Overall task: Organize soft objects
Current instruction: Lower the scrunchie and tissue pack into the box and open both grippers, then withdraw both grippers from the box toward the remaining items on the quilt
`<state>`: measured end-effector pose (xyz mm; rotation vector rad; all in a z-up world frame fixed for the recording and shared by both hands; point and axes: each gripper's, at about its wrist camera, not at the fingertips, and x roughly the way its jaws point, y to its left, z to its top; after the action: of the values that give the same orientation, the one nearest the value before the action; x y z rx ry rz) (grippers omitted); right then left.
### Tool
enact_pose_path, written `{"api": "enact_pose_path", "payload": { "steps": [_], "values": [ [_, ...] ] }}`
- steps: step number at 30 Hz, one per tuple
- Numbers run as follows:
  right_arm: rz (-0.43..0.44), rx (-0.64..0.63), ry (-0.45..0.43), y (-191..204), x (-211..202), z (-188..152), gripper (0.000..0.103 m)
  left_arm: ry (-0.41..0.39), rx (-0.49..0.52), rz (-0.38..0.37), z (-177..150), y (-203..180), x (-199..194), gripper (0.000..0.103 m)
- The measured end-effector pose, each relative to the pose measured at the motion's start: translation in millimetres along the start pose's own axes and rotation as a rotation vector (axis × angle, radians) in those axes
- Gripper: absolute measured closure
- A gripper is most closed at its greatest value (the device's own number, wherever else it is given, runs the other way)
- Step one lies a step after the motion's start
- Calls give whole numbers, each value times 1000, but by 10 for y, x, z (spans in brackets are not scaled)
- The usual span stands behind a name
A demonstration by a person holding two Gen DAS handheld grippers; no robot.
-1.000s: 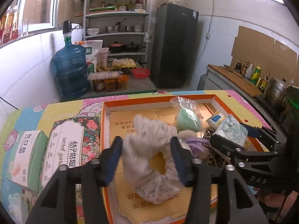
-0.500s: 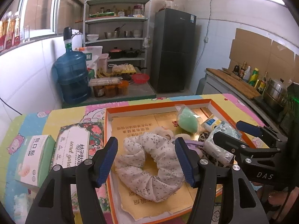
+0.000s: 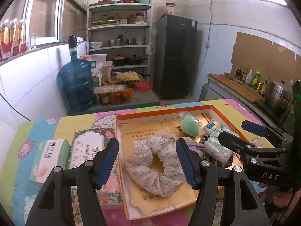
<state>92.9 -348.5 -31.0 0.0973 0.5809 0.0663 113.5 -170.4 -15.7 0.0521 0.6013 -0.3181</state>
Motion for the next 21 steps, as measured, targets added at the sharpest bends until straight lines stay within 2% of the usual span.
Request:
{"api": "enact_pose_path", "payload": {
  "steps": [21],
  "values": [
    [20, -33, -43, 483, -262, -34, 15, -42, -28, 45, -74, 359, -442, 38]
  ]
}}
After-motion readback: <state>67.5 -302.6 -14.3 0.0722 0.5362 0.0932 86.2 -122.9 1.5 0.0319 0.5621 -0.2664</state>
